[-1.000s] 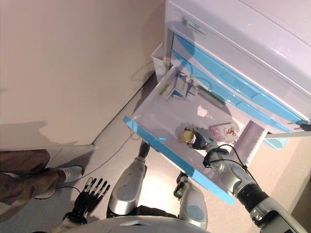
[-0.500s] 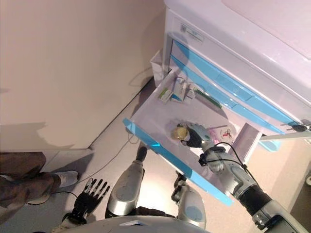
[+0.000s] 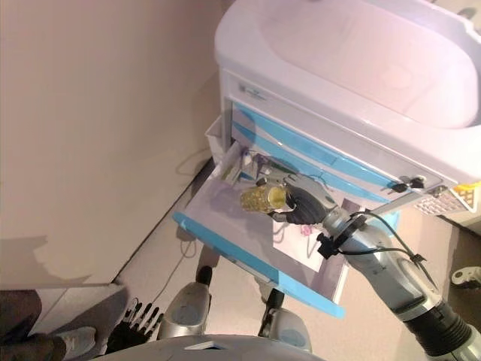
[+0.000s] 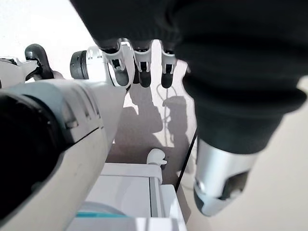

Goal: Open the drawer and pick up the medicine

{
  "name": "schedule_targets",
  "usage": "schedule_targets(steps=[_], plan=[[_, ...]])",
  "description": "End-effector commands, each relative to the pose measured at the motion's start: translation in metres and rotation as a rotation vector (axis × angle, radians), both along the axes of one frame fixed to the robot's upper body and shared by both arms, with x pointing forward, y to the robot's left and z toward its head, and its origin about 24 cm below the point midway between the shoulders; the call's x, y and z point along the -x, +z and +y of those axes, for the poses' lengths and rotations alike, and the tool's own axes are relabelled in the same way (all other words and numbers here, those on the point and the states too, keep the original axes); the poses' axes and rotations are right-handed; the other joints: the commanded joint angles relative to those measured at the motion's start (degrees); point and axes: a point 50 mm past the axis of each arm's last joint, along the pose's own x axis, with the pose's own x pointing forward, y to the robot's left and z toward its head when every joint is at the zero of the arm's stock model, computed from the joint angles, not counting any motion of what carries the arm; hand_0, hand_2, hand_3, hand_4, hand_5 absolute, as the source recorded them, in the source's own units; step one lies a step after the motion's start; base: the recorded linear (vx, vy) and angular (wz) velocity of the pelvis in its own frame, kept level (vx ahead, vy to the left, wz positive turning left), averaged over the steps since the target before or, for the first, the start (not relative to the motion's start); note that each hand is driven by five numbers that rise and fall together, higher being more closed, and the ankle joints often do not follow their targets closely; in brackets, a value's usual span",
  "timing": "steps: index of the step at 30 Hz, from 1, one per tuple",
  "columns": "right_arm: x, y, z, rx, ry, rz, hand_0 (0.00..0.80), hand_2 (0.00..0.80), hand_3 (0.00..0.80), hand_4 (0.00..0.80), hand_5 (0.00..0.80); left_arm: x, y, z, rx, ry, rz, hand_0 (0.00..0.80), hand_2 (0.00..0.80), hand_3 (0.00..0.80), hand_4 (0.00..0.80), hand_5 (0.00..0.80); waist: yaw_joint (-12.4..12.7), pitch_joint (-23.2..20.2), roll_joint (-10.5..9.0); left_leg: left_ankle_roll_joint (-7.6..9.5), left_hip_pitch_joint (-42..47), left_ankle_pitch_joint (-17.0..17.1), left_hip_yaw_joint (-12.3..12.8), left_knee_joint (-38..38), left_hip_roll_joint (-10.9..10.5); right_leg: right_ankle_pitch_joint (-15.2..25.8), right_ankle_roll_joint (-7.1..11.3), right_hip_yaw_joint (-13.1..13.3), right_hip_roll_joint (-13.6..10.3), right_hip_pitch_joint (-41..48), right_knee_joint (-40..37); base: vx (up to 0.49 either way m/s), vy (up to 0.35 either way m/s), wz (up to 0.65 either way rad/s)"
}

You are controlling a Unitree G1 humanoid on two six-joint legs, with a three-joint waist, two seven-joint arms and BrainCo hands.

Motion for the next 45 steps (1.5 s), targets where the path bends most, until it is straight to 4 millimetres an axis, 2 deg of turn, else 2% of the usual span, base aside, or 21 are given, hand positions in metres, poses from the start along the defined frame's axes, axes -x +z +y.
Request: schedule_targets(steps=[1, 8, 16, 24, 27, 34, 39, 45], plan=[[0.008, 0.044, 0.005, -0.083, 0.125, -0.089, 0.8, 0.8, 0.8, 0.8, 0.8, 0.027, -0.002, 0.001, -0.006, 0.011, 0.07, 0.0, 0.0, 0.0, 0.0, 0.0, 0.1, -4.06, 1.14, 0.52, 4.54, 1.28, 0.62, -7.14, 0.9, -2.89, 4.67, -0.67, 0.44, 2.24, 3.7, 0.051, 0.01, -0.13], [-0.009, 0.087, -0.016, -0.107, 0.051, -0.132, 0.8, 0.8, 0.8, 0.8, 0.8, 0.04, -0.003, 0.009, -0.006, 0.064, 0.11, 0.0, 0.0, 0.0, 0.0, 0.0, -0.71, -5.79, 0.64, 0.42, 7.13, 1.22, 1.59, -8.3, 1.28, -2.76, 4.3, -0.4, 0.58, 4.17, 2.88, 0.067, 0.021, -0.12], [-0.039, 0.132, -0.046, -0.173, -0.121, -0.175, 0.8, 0.8, 0.8, 0.8, 0.8, 0.048, -0.001, 0.023, -0.028, 0.099, 0.157, 0.0, 0.0, 0.0, 0.0, 0.0, -0.13, -6.87, -0.83, 0.33, 8.57, 0.78, 1.23, -8.52, 1.22, -2.62, 4.09, -0.79, 1.01, 5.79, 2.11, 0.057, -0.007, -0.05], [-0.071, 0.158, -0.085, -0.144, -0.369, -0.169, 0.8, 0.8, 0.8, 0.8, 0.8, 0.046, 0.002, 0.033, -0.052, 0.094, 0.181, 0.0, 0.0, 0.0, 0.0, 0.0, 1.02, -7.57, -1.94, 0.49, 9.49, 0.62, 0.87, -8.72, 0.89, -2.44, 4.01, -1.7, 1.01, 7.15, 1.59, 0.048, 0.009, -0.02], [-0.084, 0.161, -0.105, -0.097, -0.483, -0.136, 0.8, 0.8, 0.8, 0.8, 0.8, 0.043, 0.004, 0.038, -0.065, 0.091, 0.192, 0.0, 0.0, 0.0, 0.0, 0.0, 1.59, -7.77, -2.48, 0.61, 9.57, 0.6, 0.58, -8.71, 0.68, -2.33, 3.97, -2.07, 1.05, 7.53, 1.35, 0.038, 0.0, 0.06], [-0.105, 0.164, -0.135, 0.021, -0.66, -0.007, 0.8, 0.8, 0.8, 0.8, 0.8, 0.036, 0.009, 0.049, -0.091, 0.08, 0.206, 0.0, 0.0, 0.0, 0.0, 0.0, 2.99, -7.78, -3.61, 0.71, 9.45, 0.52, -0.33, -8.59, 0.25, -2.01, 3.94, -2.79, 1.17, 7.98, 0.8, 0.006, -0.004, 0.01], [-0.117, 0.155, -0.14, 0.136, -0.686, 0.113, 0.8, 0.8, 0.8, 0.8, 0.8, 0.029, 0.011, 0.052, -0.102, 0.062, 0.211, 0.0, 0.0, 0.0, 0.0, 0.0, 3.89, -7.63, -3.94, 0.76, 9.42, 0.65, -0.8, -8.67, 0.19, -1.98, 3.79, -3.44, 1.13, 8.21, 0.78, 0.014, -0.012, 0.05], [-0.128, 0.131, -0.142, 0.401, -0.688, 0.313, 0.8, 0.8, 0.8, 0.8, 0.8, 0.023, 0.014, 0.059, -0.126, 0.037, 0.226, 0.0, 0.0, 0.0, 0.0, 0.0, 5.48, -7.43, -4.63, 0.74, 9.51, 0.8, -1.54, -8.93, 0.09, -2.0, 3.61, -4.32, 1.17, 8.71, 0.64, 0.011, -0.006, 0.03]])
